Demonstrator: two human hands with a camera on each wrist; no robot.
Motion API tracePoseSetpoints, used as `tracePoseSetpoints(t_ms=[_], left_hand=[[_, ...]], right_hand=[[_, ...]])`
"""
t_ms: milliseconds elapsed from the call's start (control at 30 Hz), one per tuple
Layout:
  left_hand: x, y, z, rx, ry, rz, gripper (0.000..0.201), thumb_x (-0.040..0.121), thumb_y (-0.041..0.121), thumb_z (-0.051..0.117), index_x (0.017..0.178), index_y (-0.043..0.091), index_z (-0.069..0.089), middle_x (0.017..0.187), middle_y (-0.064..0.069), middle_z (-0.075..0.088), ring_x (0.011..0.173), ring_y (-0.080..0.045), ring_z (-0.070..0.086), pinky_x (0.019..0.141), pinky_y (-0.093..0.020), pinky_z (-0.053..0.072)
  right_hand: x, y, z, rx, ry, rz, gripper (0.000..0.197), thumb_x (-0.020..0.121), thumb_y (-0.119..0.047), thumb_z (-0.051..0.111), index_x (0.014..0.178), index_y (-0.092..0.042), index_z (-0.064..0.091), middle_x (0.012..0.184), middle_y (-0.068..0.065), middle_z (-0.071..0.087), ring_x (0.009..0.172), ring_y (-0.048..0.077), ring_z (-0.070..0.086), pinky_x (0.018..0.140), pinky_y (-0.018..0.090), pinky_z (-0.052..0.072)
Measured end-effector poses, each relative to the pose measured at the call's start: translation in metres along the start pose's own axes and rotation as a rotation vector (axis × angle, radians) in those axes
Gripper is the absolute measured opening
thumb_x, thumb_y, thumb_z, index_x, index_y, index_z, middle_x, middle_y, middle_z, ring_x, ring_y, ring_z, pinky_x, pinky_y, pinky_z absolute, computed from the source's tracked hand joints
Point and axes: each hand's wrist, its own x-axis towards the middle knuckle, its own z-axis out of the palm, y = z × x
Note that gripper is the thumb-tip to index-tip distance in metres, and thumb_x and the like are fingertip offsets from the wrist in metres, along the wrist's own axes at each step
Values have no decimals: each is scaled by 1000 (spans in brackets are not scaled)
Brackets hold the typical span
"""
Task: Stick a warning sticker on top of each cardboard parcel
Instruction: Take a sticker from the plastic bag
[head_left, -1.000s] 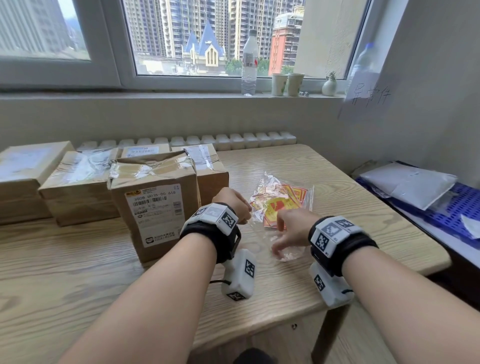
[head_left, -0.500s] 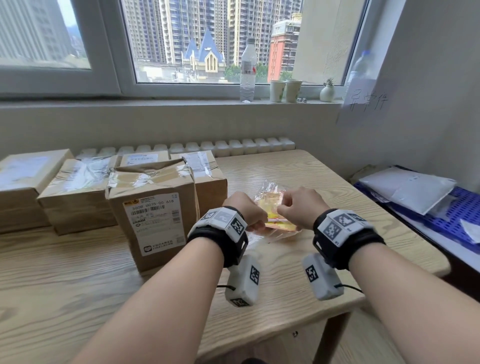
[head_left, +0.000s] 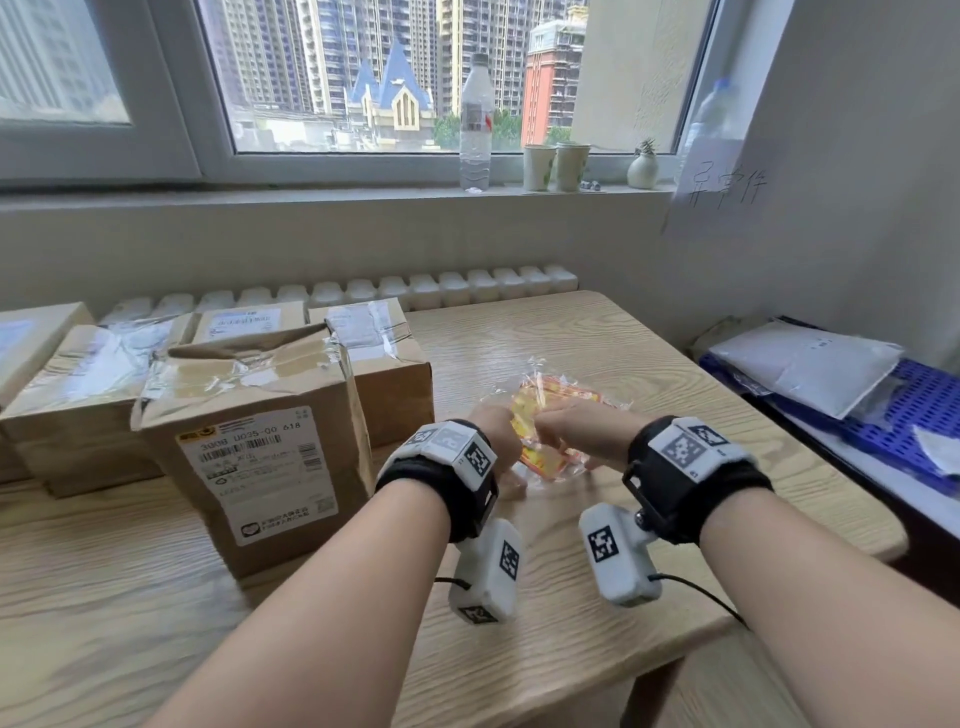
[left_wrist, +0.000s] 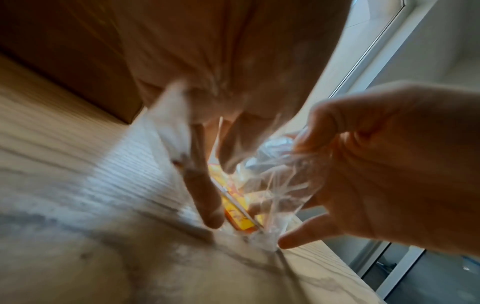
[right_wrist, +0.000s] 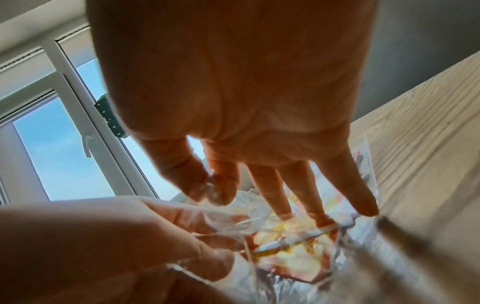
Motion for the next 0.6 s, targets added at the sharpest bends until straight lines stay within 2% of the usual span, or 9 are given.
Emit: tracePoseSetpoints(t_ms=[100, 167, 233, 300, 333, 433, 533, 600], left_hand=[[12, 4, 4, 57, 31, 24, 39, 90, 7, 49, 129, 8, 50, 120, -14, 61, 108, -29, 61, 85, -34, 51], [17, 7, 3, 91, 60, 41, 37, 92, 14, 56, 128, 7, 51, 122, -12, 60, 111, -26, 59, 81, -28, 46], [21, 9, 2, 143, 87, 17, 36, 93, 25, 59, 123, 6, 55, 122, -9, 61, 112, -23, 59, 84, -28, 47], [27, 11, 2, 186, 55, -45, 35, 93, 31, 58, 119, 7, 59, 116, -8, 64, 110, -21, 61, 85, -28, 48], [31, 11, 2, 188, 24, -68, 34, 93, 32, 58, 118, 8, 60, 110, -8, 64, 106, -20, 62, 83, -28, 49], [44, 7, 5, 117, 13, -93, 25, 89, 27, 64, 106, 8, 66, 93, -6, 64, 86, -21, 61, 69, -28, 46], [48, 6, 5, 68, 11, -116, 18, 86, 26, 67, 83, 10, 60, 81, -4, 61, 79, -21, 57, 61, -26, 42], [49, 5, 5, 52, 12, -151, 20, 86, 26, 68, 78, 11, 57, 76, -3, 57, 78, -20, 55, 59, -25, 42]], right_hand=[[10, 0, -4, 2, -20, 35, 28, 97, -13, 43, 70, -21, 45, 72, -3, 47, 60, 9, 46, 57, 24, 43], [14, -1, -5, 16, -13, 61, 27, 97, -14, 43, 71, -21, 45, 75, -2, 49, 64, 13, 52, 60, 26, 47], [17, -2, -6, 31, 7, 80, 26, 97, -17, 44, 71, -19, 46, 77, 0, 51, 78, 21, 61, 65, 29, 51], [21, -4, -6, 22, 3, 111, 23, 95, -17, 41, 72, -16, 46, 80, 2, 51, 91, 24, 69, 65, 29, 50], [23, -4, -6, 24, -6, 130, 21, 94, -17, 40, 74, -14, 47, 82, 3, 51, 92, 25, 71, 64, 28, 49], [30, -4, -7, 54, -11, 153, 16, 91, -19, 40, 78, -12, 47, 80, 5, 49, 85, 26, 74, 61, 29, 48], [35, -2, -6, 59, -12, 165, 12, 87, -17, 41, 76, -12, 44, 77, 5, 47, 80, 28, 74, 63, 31, 48], [36, -3, -6, 43, -16, 170, 12, 87, -17, 41, 76, -12, 45, 75, 5, 47, 80, 28, 74, 63, 31, 47]])
